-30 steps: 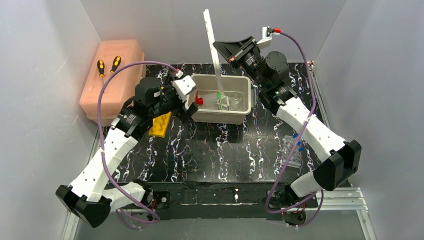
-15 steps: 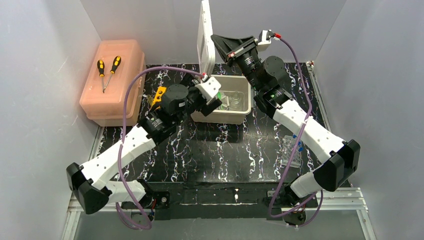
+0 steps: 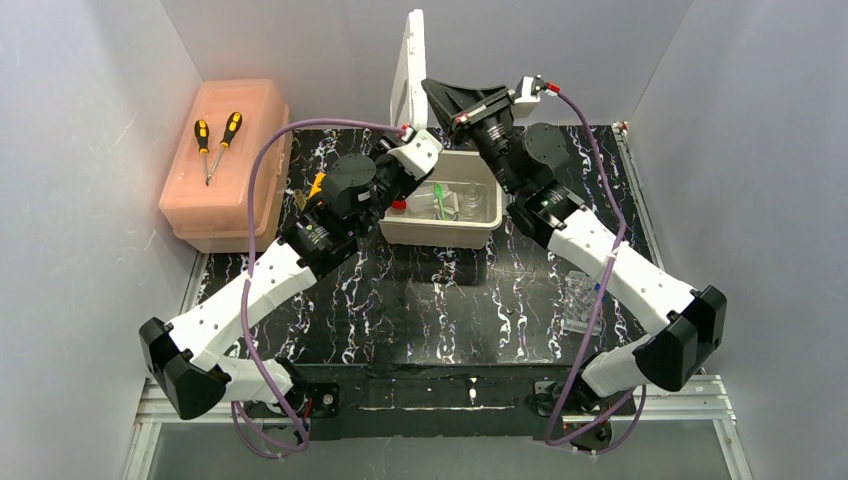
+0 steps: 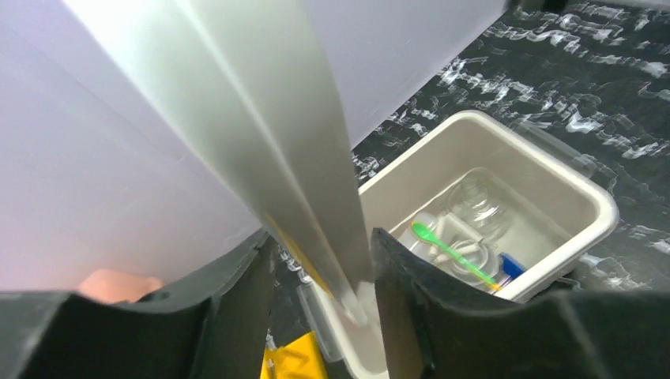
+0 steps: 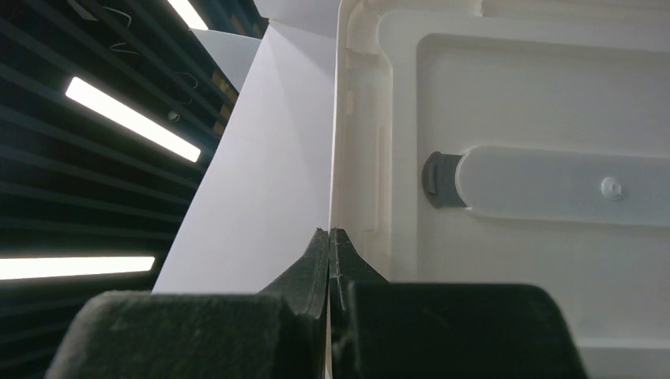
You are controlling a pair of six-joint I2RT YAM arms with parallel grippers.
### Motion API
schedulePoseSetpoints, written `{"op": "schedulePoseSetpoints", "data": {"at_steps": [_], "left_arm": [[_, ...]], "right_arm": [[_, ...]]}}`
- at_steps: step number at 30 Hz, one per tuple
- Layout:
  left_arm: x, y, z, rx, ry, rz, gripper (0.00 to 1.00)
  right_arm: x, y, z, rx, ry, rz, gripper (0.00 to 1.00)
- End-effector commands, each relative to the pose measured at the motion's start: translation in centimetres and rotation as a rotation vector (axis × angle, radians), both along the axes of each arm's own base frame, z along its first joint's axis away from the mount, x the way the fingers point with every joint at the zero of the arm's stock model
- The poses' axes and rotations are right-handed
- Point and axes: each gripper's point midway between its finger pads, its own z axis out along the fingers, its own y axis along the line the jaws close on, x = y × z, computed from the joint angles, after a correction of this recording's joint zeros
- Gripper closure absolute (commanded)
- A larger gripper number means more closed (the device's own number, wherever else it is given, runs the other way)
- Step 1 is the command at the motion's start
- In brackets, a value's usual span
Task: Organize the chemistry lab equipment
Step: Pick up the storage box lid at the center of the board.
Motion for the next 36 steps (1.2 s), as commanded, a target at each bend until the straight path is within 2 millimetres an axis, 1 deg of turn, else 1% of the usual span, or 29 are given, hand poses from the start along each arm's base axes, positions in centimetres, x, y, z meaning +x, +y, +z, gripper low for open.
{"op": "schedulePoseSetpoints", "data": {"at_steps": [1,3,4,5,6,7,9,11,12,13,14,15,16,19,21,24,29,31,33,35,36], "left_arm": [[0.3,1.2,3.3,-0.025,-0.093,0.026,0.70],[0.3,1.6,3.1,-0.006,-0.121,0.034,0.88],[0.2,1.8,3.2,0.008,-0.140,0.035,0.96],[0.2,1.9,3.2,0.026,-0.157,0.037,1.00],[0.2,2.1,3.3,0.043,-0.177,0.038,1.00],[0.2,2.1,3.2,0.070,-0.197,0.034,1.00],[0.2,2.3,3.2,0.121,-0.245,0.032,1.00],[0.4,2.6,3.4,0.191,-0.299,0.044,1.00],[0.4,2.8,3.5,0.222,-0.325,0.050,1.00],[0.5,3.0,3.6,0.254,-0.353,0.057,1.00],[0.6,3.0,3.8,0.282,-0.383,0.064,1.00],[0.7,3.2,3.9,0.307,-0.409,0.073,1.00],[0.7,3.3,4.0,0.326,-0.430,0.073,1.00],[0.3,3.1,3.9,0.381,-0.485,0.043,1.00],[0.1,2.9,4.3,0.407,-0.529,0.034,1.00],[-0.1,2.8,5.0,0.438,-0.579,0.032,1.00],[-1.0,2.5,5.8,0.507,-0.681,0.006,1.00],[-1.5,2.4,5.8,0.529,-0.717,-0.012,1.00],[-2.1,2.3,5.6,0.545,-0.743,-0.032,1.00],[-2.3,2.2,4.9,0.563,-0.747,-0.045,1.00],[-2.3,2.3,4.7,0.569,-0.746,-0.045,1.00]], "right_arm": [[-2.0,-3.3,3.3,0.084,-0.056,-0.059,0.99],[-2.0,-3.6,3.0,0.061,-0.053,-0.081,0.99],[-2.0,-3.6,2.9,0.045,-0.052,-0.086,0.99],[-2.0,-3.5,2.5,0.005,-0.047,-0.093,0.99],[-2.1,-3.5,2.8,-0.015,-0.050,-0.095,0.99],[-1.8,-3.0,1.7,-0.090,-0.027,-0.097,0.95],[-1.7,-2.3,0.9,-0.206,-0.009,-0.092,0.78],[-1.6,-1.9,-0.3,-0.334,0.011,-0.090,0.47],[-1.6,-1.9,-1.4,-0.395,0.041,-0.086,0.36],[-1.7,-2.2,-1.8,-0.435,0.049,-0.092,0.27],[-1.8,-2.5,-2.4,-0.463,0.054,-0.098,0.20],[-2.0,-2.9,-2.8,-0.480,0.057,-0.106,0.14],[-2.0,-3.4,-3.1,-0.492,0.065,-0.118,0.10],[-2.0,-4.2,-3.4,-0.532,0.071,-0.138,0.09],[-1.7,-4.2,-3.7,-0.568,0.083,-0.138,0.10],[-1.3,-4.1,-4.8,-0.606,0.111,-0.135,0.11],[-0.5,-4.9,-5.8,-0.548,0.151,-0.182,0.14],[0.0,-5.0,-6.6,-0.529,0.171,-0.199,0.18],[0.3,-4.7,-6.7,-0.492,0.171,-0.199,0.24],[0.7,-4.2,-6.6,-0.468,0.164,-0.189,0.35],[0.8,-3.9,-6.5,-0.466,0.162,-0.183,0.43]]}}
